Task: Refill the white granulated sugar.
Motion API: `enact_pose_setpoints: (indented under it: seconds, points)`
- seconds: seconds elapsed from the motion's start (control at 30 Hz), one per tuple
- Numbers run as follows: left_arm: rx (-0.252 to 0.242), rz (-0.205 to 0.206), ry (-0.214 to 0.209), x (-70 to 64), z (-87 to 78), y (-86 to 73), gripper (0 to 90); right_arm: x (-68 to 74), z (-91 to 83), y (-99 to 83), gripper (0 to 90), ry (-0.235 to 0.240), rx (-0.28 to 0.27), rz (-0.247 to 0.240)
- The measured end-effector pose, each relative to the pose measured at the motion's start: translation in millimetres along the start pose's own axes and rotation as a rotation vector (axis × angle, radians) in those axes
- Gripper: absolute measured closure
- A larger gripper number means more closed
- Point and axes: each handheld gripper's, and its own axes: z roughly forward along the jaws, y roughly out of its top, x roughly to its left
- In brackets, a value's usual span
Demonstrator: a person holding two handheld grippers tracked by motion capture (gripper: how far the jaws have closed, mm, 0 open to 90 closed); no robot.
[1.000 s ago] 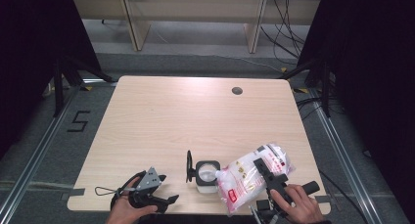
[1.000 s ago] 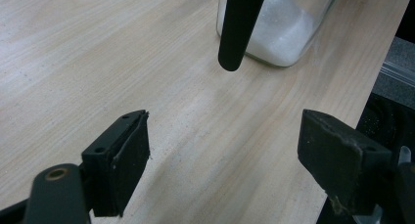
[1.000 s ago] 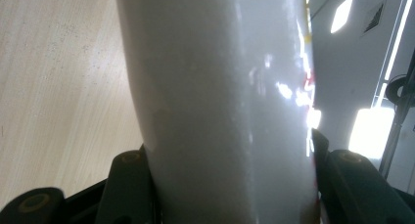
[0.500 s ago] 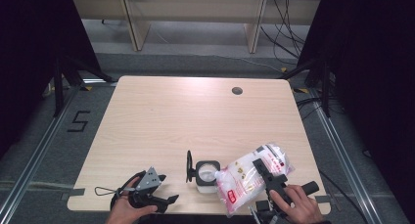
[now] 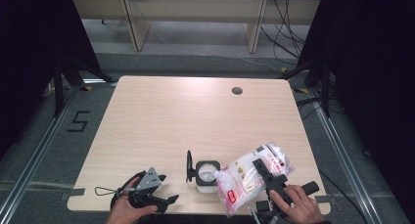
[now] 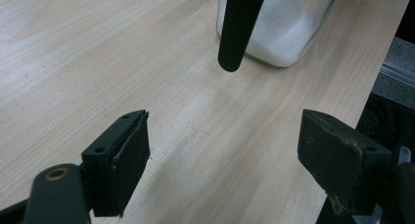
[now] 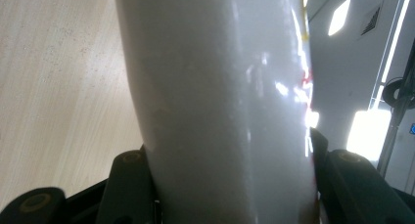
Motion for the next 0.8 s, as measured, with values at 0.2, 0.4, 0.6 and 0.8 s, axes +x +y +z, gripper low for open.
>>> enact_pose_setpoints:
  seconds: [0.2,0.4,0.6,0.8]
  points:
    - [-0.022,-0.007,-0.015,-0.8,1.0,-0.2,19.1,0.9,0.8,-0.6,50.6,-0.006,-0.009,0.005]
    - [-0.004,0.002,-0.005,0.4,0.5,-0.3,19.1,0.9,1.0,-0.7,50.6,-0.01,-0.016,0.012]
    - [-0.014,-0.012,-0.011,-1.2,0.4,-0.1,19.1,2.3,0.3,-1.0,50.7,-0.009,-0.006,0.03]
    - [-0.013,-0.016,-0.012,-1.4,0.7,-0.3,19.1,1.2,0.3,0.0,50.7,-0.001,-0.001,0.01]
